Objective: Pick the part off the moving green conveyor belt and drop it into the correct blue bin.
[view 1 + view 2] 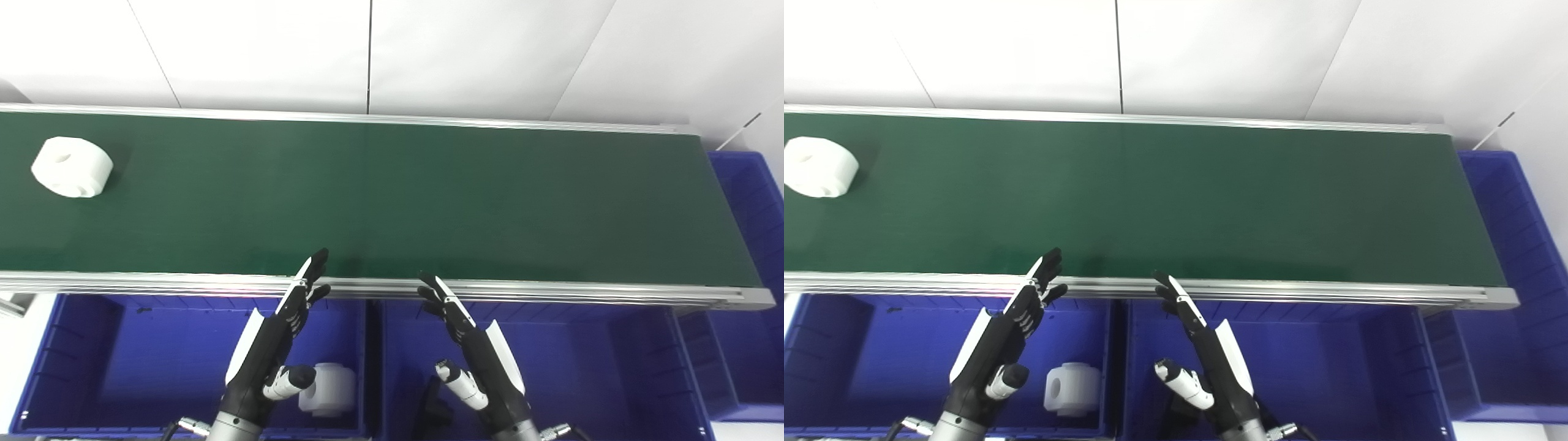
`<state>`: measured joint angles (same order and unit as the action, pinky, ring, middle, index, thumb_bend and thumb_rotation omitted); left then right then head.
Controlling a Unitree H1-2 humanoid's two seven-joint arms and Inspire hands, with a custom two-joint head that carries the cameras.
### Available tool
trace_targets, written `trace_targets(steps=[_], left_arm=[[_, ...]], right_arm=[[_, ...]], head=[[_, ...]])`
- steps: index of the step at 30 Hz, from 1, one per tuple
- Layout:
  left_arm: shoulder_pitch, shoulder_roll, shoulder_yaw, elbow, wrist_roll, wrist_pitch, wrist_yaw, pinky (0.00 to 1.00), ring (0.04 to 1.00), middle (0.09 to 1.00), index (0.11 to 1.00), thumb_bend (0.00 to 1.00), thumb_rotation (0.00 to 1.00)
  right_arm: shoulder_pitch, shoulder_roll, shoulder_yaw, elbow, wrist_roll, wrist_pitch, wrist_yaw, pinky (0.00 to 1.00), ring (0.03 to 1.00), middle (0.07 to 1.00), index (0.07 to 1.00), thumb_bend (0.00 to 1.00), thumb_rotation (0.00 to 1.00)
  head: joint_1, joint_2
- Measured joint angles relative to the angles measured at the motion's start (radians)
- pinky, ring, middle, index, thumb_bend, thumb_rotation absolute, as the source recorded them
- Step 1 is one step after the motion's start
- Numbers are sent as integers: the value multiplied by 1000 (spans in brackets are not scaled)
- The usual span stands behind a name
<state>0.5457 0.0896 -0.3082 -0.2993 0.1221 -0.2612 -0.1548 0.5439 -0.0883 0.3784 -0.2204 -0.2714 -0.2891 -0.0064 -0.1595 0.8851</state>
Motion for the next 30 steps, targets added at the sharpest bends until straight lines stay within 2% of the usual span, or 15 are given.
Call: trace_targets(steps=[9,16,30], left_arm=[[0,1,1,0,-5,-3,0,922,999,1000,1000,973,936],[0,7,6,0,-8,-3,-1,928,1000,1000,1000,971,935],[0,11,7,1,-14,-3,-1,922,997,1000,1000,972,935]], right_arm=[[0,1,1,6,-4,-2,-2,859,912,958,943,905,994],[0,11,8,6,-20,-2,-4,856,916,961,943,893,986],[0,13,10,6,-15,-2,-3,866,931,970,946,903,974]], head=[[-6,3],[-38,3],[-23,-5]])
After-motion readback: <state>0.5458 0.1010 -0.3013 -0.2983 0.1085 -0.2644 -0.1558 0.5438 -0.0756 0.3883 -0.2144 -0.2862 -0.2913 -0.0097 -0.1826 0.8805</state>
